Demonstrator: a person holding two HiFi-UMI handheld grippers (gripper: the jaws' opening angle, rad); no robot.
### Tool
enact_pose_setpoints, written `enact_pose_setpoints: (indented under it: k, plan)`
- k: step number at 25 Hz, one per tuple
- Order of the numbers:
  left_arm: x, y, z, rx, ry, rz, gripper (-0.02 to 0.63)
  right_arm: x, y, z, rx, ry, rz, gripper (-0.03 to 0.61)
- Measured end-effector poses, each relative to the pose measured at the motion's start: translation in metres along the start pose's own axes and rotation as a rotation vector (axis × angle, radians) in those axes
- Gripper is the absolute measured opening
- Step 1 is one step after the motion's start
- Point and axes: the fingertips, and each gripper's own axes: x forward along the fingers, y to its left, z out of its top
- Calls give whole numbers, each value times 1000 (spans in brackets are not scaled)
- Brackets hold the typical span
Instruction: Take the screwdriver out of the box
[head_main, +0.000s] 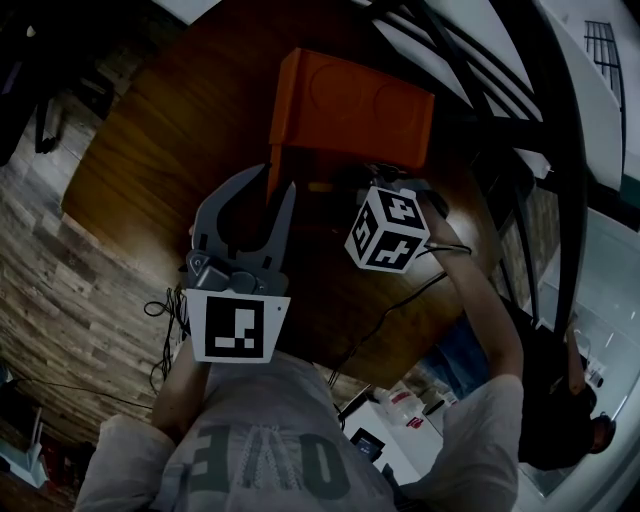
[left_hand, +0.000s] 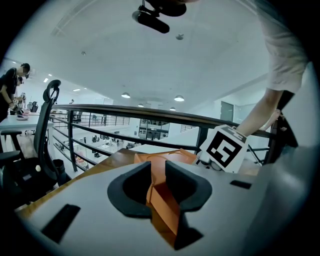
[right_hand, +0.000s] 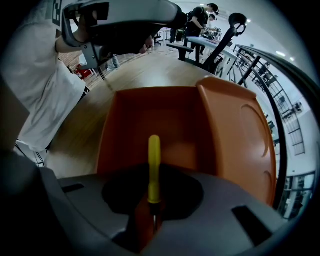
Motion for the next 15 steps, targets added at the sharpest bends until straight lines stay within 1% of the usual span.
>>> enact_pose_setpoints:
  k: [5, 8, 10, 13, 15]
  plan:
    - [-5, 6, 13, 29, -15, -4, 84, -11, -2, 18, 13, -30, -15, 78]
    - [-10, -7, 32, 72, -38, -18, 84, -33, 6, 21, 27, -55, -40, 78]
    - [-15, -22, 50, 88, -64, -26, 84, -54, 12, 18, 65, -88, -57, 78]
    - [-14, -30, 76, 121, -121, -52, 84, -89, -1, 24, 146, -154, -144, 78]
    - [-12, -26, 92, 124, -163, -70, 84, -113, -15, 31, 204, -199, -214, 78]
